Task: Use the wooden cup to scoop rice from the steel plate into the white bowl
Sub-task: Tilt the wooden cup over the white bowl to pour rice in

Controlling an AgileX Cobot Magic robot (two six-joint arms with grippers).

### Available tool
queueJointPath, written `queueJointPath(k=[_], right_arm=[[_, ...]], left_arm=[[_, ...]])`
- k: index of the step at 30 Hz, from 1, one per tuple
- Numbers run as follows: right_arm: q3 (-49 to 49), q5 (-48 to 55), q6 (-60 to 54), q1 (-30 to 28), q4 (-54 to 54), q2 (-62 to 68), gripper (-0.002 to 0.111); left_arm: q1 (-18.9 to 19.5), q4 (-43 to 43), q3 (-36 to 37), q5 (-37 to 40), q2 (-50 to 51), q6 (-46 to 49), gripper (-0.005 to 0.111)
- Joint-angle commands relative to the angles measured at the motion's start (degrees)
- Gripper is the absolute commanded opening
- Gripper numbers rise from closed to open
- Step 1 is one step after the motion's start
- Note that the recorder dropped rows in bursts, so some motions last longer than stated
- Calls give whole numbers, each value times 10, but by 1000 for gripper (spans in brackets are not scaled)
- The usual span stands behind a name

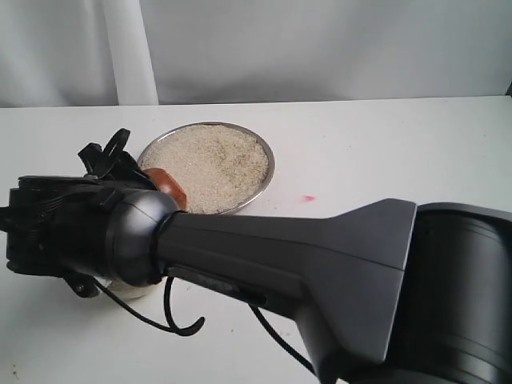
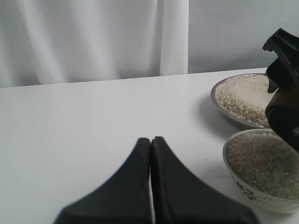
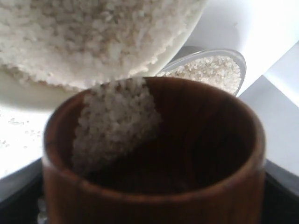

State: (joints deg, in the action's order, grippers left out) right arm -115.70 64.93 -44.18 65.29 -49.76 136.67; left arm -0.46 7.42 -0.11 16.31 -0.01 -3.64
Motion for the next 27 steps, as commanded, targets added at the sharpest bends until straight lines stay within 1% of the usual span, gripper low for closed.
queueJointPath(k=[1, 10, 15, 18, 21, 25, 27], right_arm=[[0, 31, -26, 4, -14, -4, 0], [0, 50, -44, 5, -22, -4, 0], [0, 50, -48, 5, -52, -4, 0], [0, 40, -46, 5, -53, -4, 0], [0, 27, -46, 5, -30, -4, 0], [0, 26, -47, 10, -57, -4, 0], [0, 19, -44, 12, -51, -4, 0]], left_arm=[[-2, -5, 1, -6, 0, -3, 0], [-2, -5, 1, -6, 0, -3, 0], [-2, -5, 1, -6, 0, -3, 0], [-2, -5, 1, -6, 0, -3, 0], [-2, -5, 1, -6, 0, -3, 0], [-2, -5, 1, -6, 0, -3, 0], [-2, -5, 1, -6, 0, -3, 0]])
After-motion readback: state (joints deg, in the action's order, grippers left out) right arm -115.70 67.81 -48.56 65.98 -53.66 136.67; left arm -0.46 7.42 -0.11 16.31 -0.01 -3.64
